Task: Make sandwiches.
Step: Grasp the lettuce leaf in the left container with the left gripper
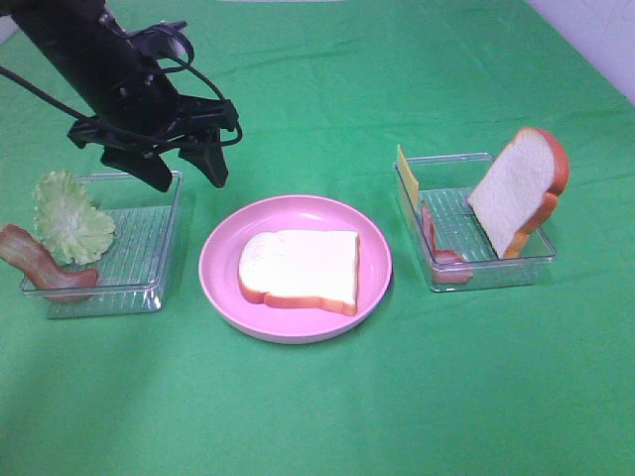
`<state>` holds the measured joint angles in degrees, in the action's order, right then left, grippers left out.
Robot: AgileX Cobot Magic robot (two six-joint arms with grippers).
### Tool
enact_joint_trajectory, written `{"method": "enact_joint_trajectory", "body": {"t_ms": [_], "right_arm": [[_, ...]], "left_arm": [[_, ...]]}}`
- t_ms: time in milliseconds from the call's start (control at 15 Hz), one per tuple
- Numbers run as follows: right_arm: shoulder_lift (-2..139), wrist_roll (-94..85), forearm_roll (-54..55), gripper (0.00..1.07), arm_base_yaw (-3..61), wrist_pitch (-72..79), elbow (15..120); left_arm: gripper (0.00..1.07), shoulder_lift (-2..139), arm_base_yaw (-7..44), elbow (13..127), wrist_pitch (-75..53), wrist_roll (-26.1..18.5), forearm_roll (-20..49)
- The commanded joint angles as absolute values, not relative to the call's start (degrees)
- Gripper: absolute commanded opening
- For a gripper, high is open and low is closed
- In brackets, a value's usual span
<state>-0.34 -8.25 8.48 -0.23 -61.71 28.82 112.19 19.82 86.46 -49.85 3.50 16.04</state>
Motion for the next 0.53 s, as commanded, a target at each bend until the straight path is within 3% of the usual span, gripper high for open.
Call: {"method": "enact_joint_trajectory", "body": {"t_ms": [67,133,533], "right_arm": [[-1.20,-9.05,8.94,0.67,-0.69,-61.08,28.88],[-1.20,-9.05,8.94,0.67,-0.69,-61.08,28.88],[-1.20,-9.05,8.94,0.67,-0.69,-61.08,28.88]], "left_arm": [[0.70,109.72,19.19,86.69,-53.00,11.29,9.63],[0.78,109.09,16.33,86.69,-58.04,12.95,7.16],[0.78,109.09,9.17,86.69,-62.22,12.32,2.01]]}}
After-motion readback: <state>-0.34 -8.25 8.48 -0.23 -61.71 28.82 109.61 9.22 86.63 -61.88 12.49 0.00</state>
